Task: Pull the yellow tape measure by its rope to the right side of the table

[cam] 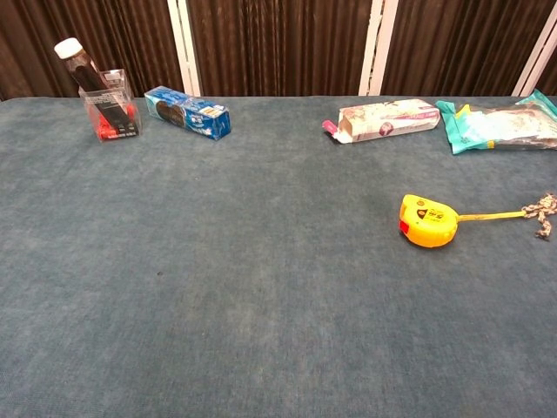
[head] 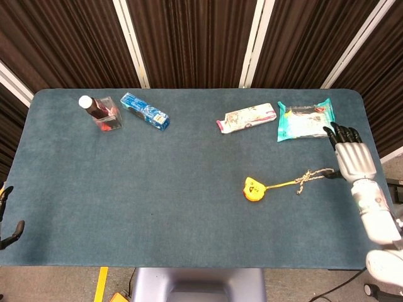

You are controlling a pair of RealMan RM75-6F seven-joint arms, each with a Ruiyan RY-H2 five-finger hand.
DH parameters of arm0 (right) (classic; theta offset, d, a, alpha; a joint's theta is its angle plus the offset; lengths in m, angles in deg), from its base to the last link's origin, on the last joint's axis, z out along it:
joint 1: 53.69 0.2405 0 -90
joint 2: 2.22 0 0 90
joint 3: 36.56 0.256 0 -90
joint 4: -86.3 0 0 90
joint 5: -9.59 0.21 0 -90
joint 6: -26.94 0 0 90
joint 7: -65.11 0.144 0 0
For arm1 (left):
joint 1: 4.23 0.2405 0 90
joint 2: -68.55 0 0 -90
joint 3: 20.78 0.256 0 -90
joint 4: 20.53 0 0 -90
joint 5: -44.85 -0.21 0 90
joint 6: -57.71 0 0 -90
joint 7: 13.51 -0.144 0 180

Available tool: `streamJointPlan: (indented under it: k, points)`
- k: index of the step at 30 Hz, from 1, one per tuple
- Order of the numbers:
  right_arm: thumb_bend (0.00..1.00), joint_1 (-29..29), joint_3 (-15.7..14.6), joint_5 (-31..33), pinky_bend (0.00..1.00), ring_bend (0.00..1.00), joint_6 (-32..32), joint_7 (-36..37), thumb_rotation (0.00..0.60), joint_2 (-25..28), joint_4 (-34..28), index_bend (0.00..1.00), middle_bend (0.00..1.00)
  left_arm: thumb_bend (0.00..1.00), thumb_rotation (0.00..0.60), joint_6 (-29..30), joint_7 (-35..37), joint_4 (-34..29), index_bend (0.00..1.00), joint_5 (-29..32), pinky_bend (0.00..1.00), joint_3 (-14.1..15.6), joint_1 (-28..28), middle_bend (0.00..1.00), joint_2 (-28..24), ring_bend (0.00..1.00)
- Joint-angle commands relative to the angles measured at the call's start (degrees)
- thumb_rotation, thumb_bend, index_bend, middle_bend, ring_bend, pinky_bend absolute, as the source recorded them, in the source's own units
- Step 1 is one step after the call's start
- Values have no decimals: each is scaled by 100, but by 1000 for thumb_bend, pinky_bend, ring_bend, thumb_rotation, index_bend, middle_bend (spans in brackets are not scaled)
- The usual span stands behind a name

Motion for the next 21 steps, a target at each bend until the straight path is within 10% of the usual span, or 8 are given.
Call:
streamJointPlan:
  k: [1, 10, 21]
  points:
    - [185, -985, -381, -1197, 0, 0, 1321, 422, 600, 178, -844, 139, 7, 369, 600, -16, 3, 7, 82, -14, 112, 11, -7, 0, -4, 0]
    - [187, -2160, -1042, -2029, 0, 0, 2394, 1429, 600, 184, -180, 118, 8, 369, 600, 39, 25, 26, 82, -103, 112, 36, 1, 0, -12, 0]
    - [133, -2431, -983, -2072, 0, 0, 2376, 1741, 600, 51, 397, 72, 6, 372, 600, 13, 78, 35, 83, -210, 111, 93, -16, 0, -49, 0]
